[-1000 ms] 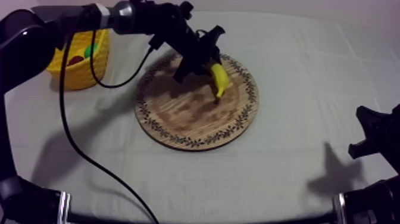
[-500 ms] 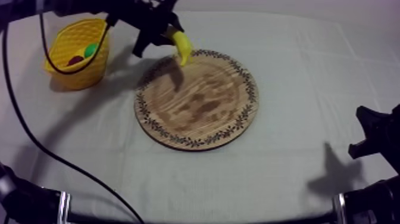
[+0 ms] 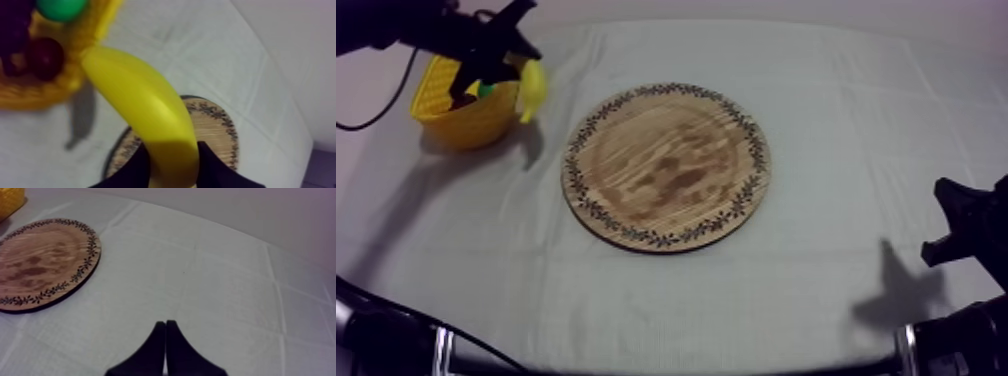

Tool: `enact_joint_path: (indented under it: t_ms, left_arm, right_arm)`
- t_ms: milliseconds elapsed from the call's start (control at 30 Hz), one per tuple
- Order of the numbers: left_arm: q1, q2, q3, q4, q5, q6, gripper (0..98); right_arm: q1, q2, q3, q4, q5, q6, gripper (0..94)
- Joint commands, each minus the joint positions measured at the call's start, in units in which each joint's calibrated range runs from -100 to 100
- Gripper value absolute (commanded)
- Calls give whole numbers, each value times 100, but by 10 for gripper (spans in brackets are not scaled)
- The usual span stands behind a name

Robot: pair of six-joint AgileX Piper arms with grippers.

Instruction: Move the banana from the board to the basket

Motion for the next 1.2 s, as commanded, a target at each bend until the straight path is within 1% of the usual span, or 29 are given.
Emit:
enact_joint_path:
  t_ms: [0, 67, 133, 200, 300, 400, 567, 733, 1167]
  left_arm:
    - [-272, -187, 291, -70, 21, -611, 223]
    - [-447, -265, 361, -211, 79, -857, 226]
    - [-646, -317, 361, -403, 245, -1061, 228]
    - [-856, -355, 356, -535, 413, -1264, 224]
    - [-1138, -370, 305, -625, 576, -1539, 226]
    - [-1334, -297, 113, -709, 686, -1734, 226]
    - [-1542, 16, -397, -762, 773, -2022, 214]
    - [-1589, 449, -968, -764, 878, -2116, 207]
    - [-1518, 1374, -1725, -736, 703, -2083, 211]
  right_arm:
    - [0, 0, -5, -1, 1, -1, 3]
    - [0, 0, -5, -1, 1, -1, 3]
    - [0, 0, -5, -1, 1, -1, 3]
    - [0, 0, -5, -1, 1, -1, 3]
    - [0, 0, -5, -1, 1, -1, 3]
    - [0, 0, -5, -1, 1, -1, 3]
    - [0, 0, -5, -1, 1, -1, 3]
    - [0, 0, -5, -1, 1, -1, 3]
    - [0, 0, -5, -1, 1, -1, 3]
